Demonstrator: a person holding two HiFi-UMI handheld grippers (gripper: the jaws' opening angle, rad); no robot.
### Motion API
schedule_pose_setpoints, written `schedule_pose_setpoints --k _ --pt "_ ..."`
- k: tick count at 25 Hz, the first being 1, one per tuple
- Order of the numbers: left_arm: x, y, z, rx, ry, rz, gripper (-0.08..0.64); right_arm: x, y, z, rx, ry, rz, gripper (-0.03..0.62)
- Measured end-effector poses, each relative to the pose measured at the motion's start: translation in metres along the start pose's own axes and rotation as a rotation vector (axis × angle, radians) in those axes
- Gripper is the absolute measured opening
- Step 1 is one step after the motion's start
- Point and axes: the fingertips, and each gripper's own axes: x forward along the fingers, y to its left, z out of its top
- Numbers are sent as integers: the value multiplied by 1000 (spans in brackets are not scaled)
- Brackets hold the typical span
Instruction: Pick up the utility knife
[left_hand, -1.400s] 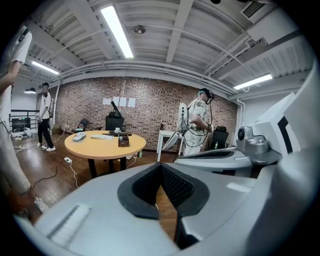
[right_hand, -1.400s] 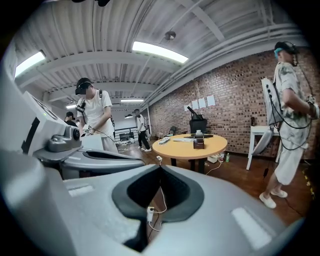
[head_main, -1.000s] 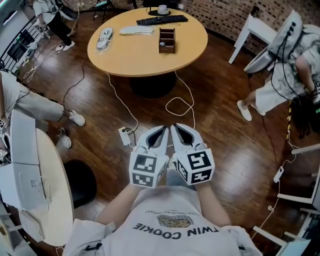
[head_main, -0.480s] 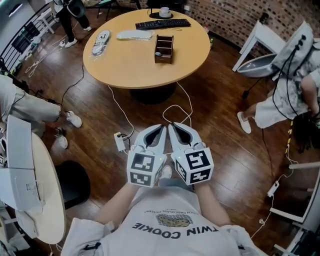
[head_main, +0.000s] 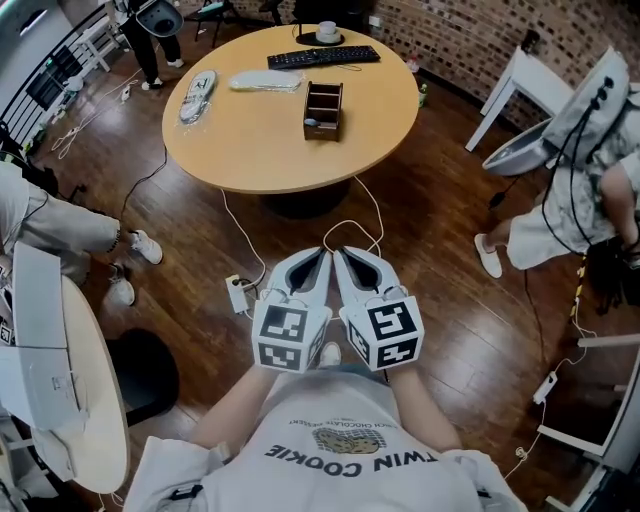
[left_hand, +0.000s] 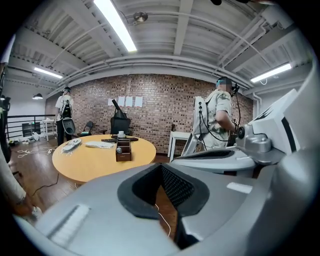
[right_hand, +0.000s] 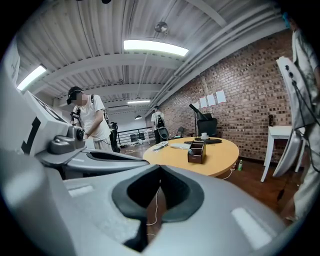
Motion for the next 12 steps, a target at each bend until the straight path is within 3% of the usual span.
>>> schedule_pose_setpoints --k 12 --pt "63 45 19 -14 7 -6 6 65 -39 20 -4 13 -6 2"
